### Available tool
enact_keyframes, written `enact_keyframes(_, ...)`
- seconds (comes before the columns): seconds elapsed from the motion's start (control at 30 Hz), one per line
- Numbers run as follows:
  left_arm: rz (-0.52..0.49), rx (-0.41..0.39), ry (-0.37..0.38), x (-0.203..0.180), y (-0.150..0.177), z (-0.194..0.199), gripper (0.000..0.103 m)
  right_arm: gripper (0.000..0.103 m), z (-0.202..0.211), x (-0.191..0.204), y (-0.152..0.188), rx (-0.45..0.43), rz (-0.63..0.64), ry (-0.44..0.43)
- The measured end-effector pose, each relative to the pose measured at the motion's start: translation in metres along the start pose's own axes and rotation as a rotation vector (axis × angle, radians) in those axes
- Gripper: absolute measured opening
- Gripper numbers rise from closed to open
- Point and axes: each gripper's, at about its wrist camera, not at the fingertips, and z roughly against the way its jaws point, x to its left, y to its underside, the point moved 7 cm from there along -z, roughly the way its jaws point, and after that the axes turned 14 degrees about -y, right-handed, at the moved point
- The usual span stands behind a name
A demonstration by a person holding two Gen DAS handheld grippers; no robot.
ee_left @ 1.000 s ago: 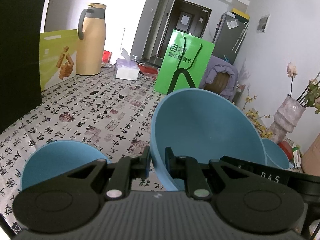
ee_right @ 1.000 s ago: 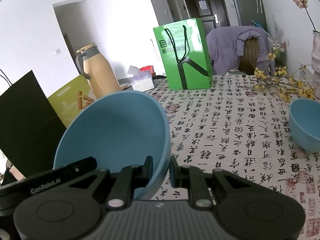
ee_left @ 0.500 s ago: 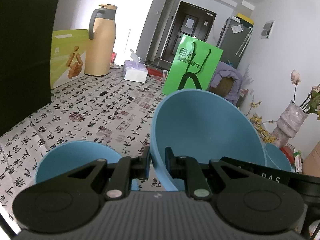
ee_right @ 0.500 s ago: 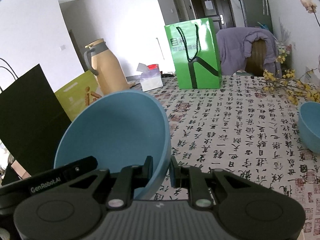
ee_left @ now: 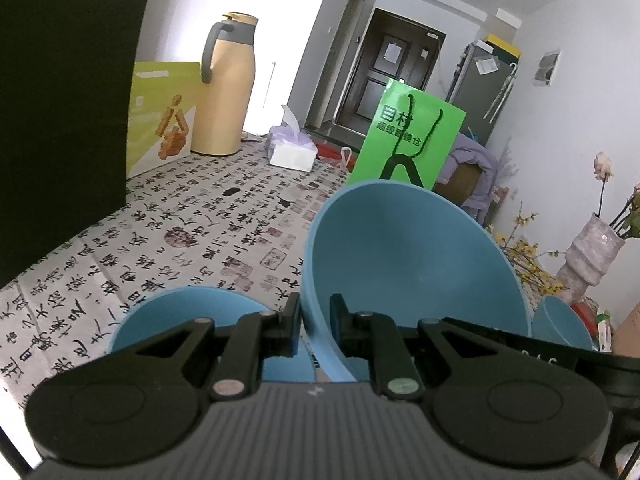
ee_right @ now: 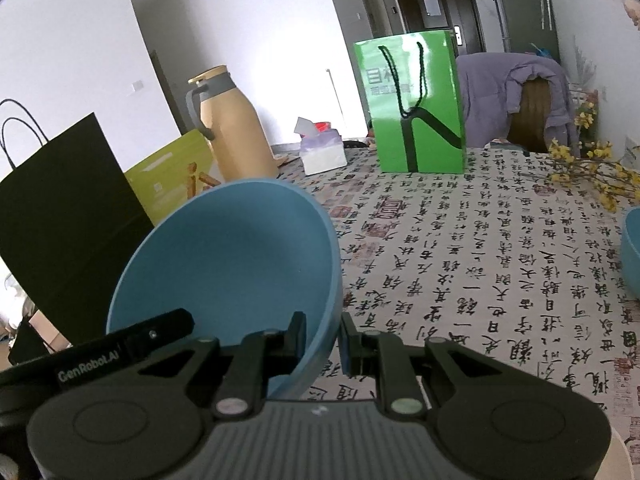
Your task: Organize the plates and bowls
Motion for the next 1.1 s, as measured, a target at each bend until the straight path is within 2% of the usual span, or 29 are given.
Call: enact_keyframes(1.1,0.066,0.014,-0.054,0.055,-0.001,-0.004,0.015,0.016,-0.036,0.038,0.009,0.065,0.025,-0.060)
